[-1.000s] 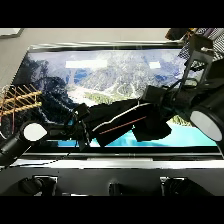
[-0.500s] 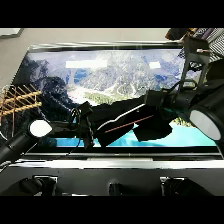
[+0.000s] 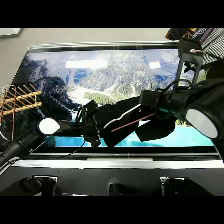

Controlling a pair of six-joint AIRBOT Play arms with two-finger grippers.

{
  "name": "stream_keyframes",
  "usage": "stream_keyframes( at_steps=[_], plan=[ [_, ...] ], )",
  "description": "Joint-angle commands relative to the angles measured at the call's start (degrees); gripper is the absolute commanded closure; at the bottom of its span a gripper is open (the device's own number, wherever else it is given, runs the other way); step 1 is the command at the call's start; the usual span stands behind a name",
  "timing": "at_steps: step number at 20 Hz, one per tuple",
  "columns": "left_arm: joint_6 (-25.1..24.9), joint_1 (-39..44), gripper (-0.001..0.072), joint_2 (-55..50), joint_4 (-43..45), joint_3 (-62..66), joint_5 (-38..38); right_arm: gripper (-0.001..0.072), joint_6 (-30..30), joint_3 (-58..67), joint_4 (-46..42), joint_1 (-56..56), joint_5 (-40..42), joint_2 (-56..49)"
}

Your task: Fold the clothes and pants, and hang the long-sleeved shirts on hangers.

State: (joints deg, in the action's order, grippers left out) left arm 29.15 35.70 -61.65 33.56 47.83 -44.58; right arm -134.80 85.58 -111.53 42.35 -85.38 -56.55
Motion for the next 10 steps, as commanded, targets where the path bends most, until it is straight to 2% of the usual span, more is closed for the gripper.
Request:
stream_keyframes(
  at_steps=[1, 2, 3, 5, 6, 10],
  plan=[
    [-0.26, 0.63, 0.0682, -0.59, -1.27, 0.15, 2.05, 0.0664, 0.28, -0.02, 1.07, 0.04, -0.81, -0.04],
    [-0.26, 0.63, 0.0682, -0.57, -1.27, 0.15, 2.03, 0.0652, 0.28, 0.00, 1.05, 0.04, -0.98, -0.04],
    [-0.24, 0.63, 0.0682, -0.57, -1.27, 0.15, 2.03, 0.0579, 0.28, 0.00, 1.05, 0.04, -1.62, -0.04],
    [-0.24, 0.63, 0.0682, -0.57, -1.27, 0.15, 2.03, 0.0353, 1.01, 0.04, 1.05, 0.04, -4.26, 0.13],
    [-0.24, 0.63, 0.0683, -0.57, -1.27, 0.15, 2.03, 0.0308, 1.99, 0.04, 0.98, 0.04, -5.57, 0.44],
    [-0.26, 0.61, 0.0682, -0.57, -1.27, 0.13, 2.25, 0.0284, 1.86, 0.04, -4.26, 0.04, -6.82, 4.63]
  ],
)
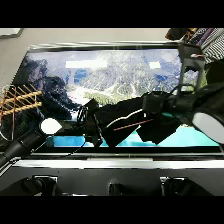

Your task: Fold the clothes and pants, and hang the long-sleeved shirts on hangers.

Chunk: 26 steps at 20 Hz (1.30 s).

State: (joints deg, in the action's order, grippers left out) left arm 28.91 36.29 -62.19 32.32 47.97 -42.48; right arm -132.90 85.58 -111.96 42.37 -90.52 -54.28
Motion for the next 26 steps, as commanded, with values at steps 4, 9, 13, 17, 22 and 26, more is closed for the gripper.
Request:
stream_keyframes(
  at_steps=[4, 9, 13, 17, 22, 26],
  plan=[
    [-0.02, 0.02, 0.0682, -0.02, -0.02, 0.00, 0.15, 0.0245, -2.86, 0.04, -13.75, -7.30, -5.40, 7.76],
    [-0.02, 0.02, 0.0683, -0.02, -0.02, 0.00, 1.22, 0.0216, 40.26, -1.66, 16.00, -43.76, -2.82, 6.32],
    [0.00, -0.02, 0.0682, -0.02, -0.02, 0.00, 1.18, 0.0057, 70.10, -2.93, 40.30, -52.24, -5.75, -0.26],
    [0.00, -0.04, 0.0682, -0.02, 0.00, 0.00, 1.18, 0.0055, 95.78, -2.95, 44.30, -47.30, -5.29, -7.87],
    [0.00, -0.13, 0.0682, -0.02, 0.00, 0.00, 1.18, 0.0055, 101.74, -2.95, 45.27, -45.99, -3.54, -15.87],
    [0.00, -0.13, 0.0682, -0.02, 0.00, 0.00, 1.18, 0.0055, 105.46, -2.97, 46.38, -45.99, 1.62, -17.73]
  ],
)
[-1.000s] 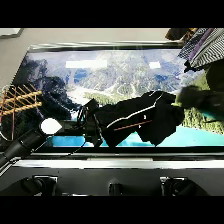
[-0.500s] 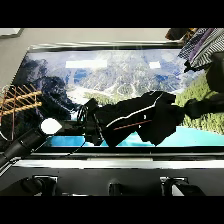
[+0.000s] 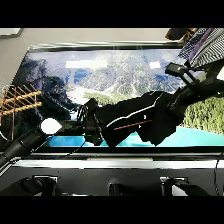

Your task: Fold the clothes and pants, and hang the long-sleeved shirts on hangers.

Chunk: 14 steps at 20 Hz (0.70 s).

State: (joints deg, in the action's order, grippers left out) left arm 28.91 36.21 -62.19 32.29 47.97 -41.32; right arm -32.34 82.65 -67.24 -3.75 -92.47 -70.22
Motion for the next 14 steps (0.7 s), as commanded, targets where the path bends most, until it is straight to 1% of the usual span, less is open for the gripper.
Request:
stream_keyframes(
  at_steps=[1, 3, 6, 7, 8, 10, 11, 12, 13, 14],
  plan=[
    [0.00, -0.04, 0.0682, -0.02, 0.02, 0.00, 0.02, 0.0055, 5.77, -0.07, 2.36, 0.13, 4.92, -1.95],
    [0.00, -0.04, 0.0682, -0.02, 0.02, 0.00, 0.04, 0.0056, 7.54, -0.07, 3.50, 0.13, 5.79, -2.54],
    [0.00, -0.04, 0.0682, -0.02, 0.02, 0.00, 0.02, 0.0059, 7.96, -0.07, 3.85, 0.13, 3.82, -4.61],
    [0.00, -0.04, 0.0682, -0.02, 0.02, 0.00, 0.04, 0.0131, 7.96, -0.07, 4.09, 0.13, 2.05, -5.44],
    [0.00, -0.04, 0.0682, -0.02, 0.02, 0.00, 0.04, 0.0242, 7.98, -0.07, 4.55, 0.13, 0.11, -6.16],
    [0.02, -0.04, 0.0682, -0.02, 0.02, 0.00, 0.02, 0.0387, 8.24, -0.07, 5.29, 0.13, -2.99, -7.02],
    [0.02, -0.04, 0.0682, -0.02, 0.02, 0.00, 0.02, 0.0496, 8.79, -0.07, 5.33, 0.13, -3.67, -7.06],
    [0.02, -0.04, 0.0681, -0.02, 0.02, 0.00, 0.02, 0.0623, 9.25, -0.07, 5.31, 0.11, -4.57, -7.04],
    [0.02, -0.04, 0.0681, -0.02, 0.02, 0.00, 0.02, 0.0664, 9.27, -0.07, 5.27, 0.11, -5.16, -7.04],
    [0.07, -0.04, 0.0681, -0.02, 0.02, 0.00, 0.02, 0.0665, 9.27, -0.07, 5.27, 0.11, -5.11, -7.02]
  ],
)
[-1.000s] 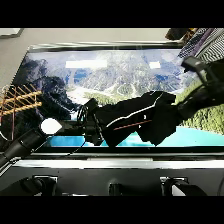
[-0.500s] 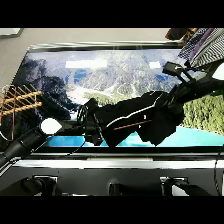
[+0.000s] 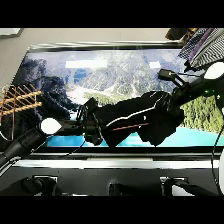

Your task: Fold the clothes and pants, and hang the long-sleeved shirts on hangers.

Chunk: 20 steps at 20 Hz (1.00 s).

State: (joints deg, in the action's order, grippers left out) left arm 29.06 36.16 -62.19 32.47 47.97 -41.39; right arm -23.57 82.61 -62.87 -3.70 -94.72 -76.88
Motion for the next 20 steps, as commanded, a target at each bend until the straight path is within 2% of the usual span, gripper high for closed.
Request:
stream_keyframes(
  at_steps=[1, 2, 3, 5, 6, 7, 10, 13, 14, 17, 19, 20],
  plan=[
    [0.09, 0.00, 0.0679, -0.02, -0.15, 0.00, 0.11, 0.0665, 0.48, -0.02, 0.81, 0.07, -2.78, -0.24],
    [0.09, 0.00, 0.0671, 0.00, -0.15, 0.00, 0.09, 0.0666, 0.46, -0.02, 0.68, 0.07, -2.86, -0.07],
    [0.13, -0.07, 0.0606, 0.00, -0.15, 0.00, 0.22, 0.0667, 0.42, -0.02, 0.66, 0.07, -2.86, 0.37],
    [4.72, -0.33, 0.0356, 0.02, -0.11, 0.00, 2.05, 0.0668, -0.17, -0.02, 0.00, -0.09, -2.47, 1.70],
    [7.52, -1.03, 0.0255, 0.09, -0.11, 0.00, 2.49, 0.0669, -1.42, -0.02, -0.74, -0.09, -2.25, 2.45],
    [10.60, -2.32, 0.0184, 0.22, -0.09, 0.00, 2.45, 0.0669, -3.04, -0.02, -1.88, -0.09, -2.25, 3.26],
    [22.45, -8.02, 0.0153, 1.18, 0.15, 0.00, 1.77, 0.0669, -6.73, -0.02, -4.07, -0.09, -1.60, 5.73],
    [37.13, -16.46, 0.0152, 2.99, 2.27, 0.00, -3.06, 0.0669, -10.80, -0.02, -4.09, -0.09, 1.16, 8.04],
    [39.32, -18.69, 0.0152, 3.34, 3.82, 0.00, -6.21, 0.0669, -12.17, -0.02, -4.11, -0.09, 2.19, 8.74],
    [39.36, -19.08, 0.0152, 3.43, 10.29, 0.00, -14.19, 0.0669, -16.59, -0.02, -4.28, -0.09, 4.22, 10.01],
    [39.34, -14.60, 0.0149, 3.41, 13.16, 0.00, -13.68, 0.0669, -20.74, -0.02, -4.28, -0.09, 4.66, 10.49],
    [39.43, -11.04, 0.0118, 3.30, 14.60, 0.00, -11.56, 0.0669, -22.34, -0.02, -4.33, -0.09, 4.66, 10.71]
  ],
)
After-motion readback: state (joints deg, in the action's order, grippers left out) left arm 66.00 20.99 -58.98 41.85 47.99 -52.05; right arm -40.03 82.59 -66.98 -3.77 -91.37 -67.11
